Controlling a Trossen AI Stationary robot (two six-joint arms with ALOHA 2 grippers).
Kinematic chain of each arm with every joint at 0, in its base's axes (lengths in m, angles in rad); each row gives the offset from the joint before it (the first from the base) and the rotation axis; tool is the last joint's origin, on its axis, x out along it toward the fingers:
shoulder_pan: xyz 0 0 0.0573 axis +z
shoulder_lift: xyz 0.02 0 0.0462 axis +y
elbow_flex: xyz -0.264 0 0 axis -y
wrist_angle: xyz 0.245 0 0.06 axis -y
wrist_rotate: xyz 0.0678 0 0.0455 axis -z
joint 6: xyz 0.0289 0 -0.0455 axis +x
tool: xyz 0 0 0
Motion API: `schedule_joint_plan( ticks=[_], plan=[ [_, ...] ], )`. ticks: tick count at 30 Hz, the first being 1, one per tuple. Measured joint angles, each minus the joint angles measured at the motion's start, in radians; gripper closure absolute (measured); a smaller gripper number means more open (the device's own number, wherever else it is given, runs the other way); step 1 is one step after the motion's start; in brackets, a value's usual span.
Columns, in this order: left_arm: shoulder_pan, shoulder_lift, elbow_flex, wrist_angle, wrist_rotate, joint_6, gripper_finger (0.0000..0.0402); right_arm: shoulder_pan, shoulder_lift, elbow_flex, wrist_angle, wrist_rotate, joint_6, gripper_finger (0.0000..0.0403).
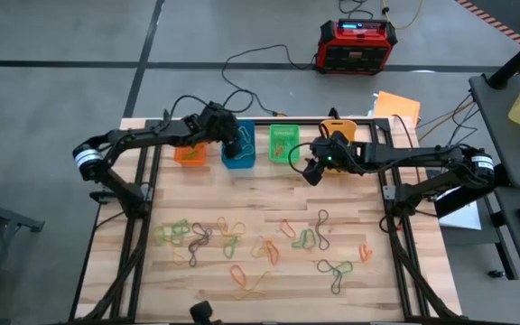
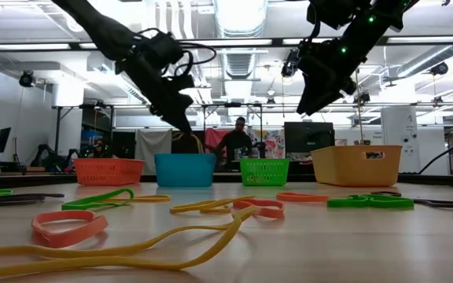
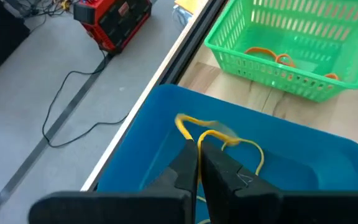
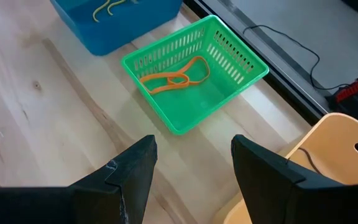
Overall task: Sort rubber bands into baskets
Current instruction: Put the yellow rubber band into the blue bin, then put the orange rubber band into the green bin
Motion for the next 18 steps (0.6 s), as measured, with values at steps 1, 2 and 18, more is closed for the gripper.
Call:
schedule_joint_plan(
  ticks=[1, 2, 18],
  plan=[
    [0.0, 0.012, 0.009, -0.006, -0.002, 0.0, 0.0402, 0.0, 0.0, -0.001, 0.004, 0.0, 0.0, 0.0199],
    [0.0, 0.021, 0.017, -0.007, -0.005, 0.001, 0.0401, 0.0, 0.0, -0.003, 0.005, 0.0, 0.0, 0.0199],
    [-0.003, 0.066, 0.09, -0.127, -0.06, -0.075, 0.032, 0.0, 0.0, -0.019, 0.007, 0.0, -0.002, 0.0199]
  ],
)
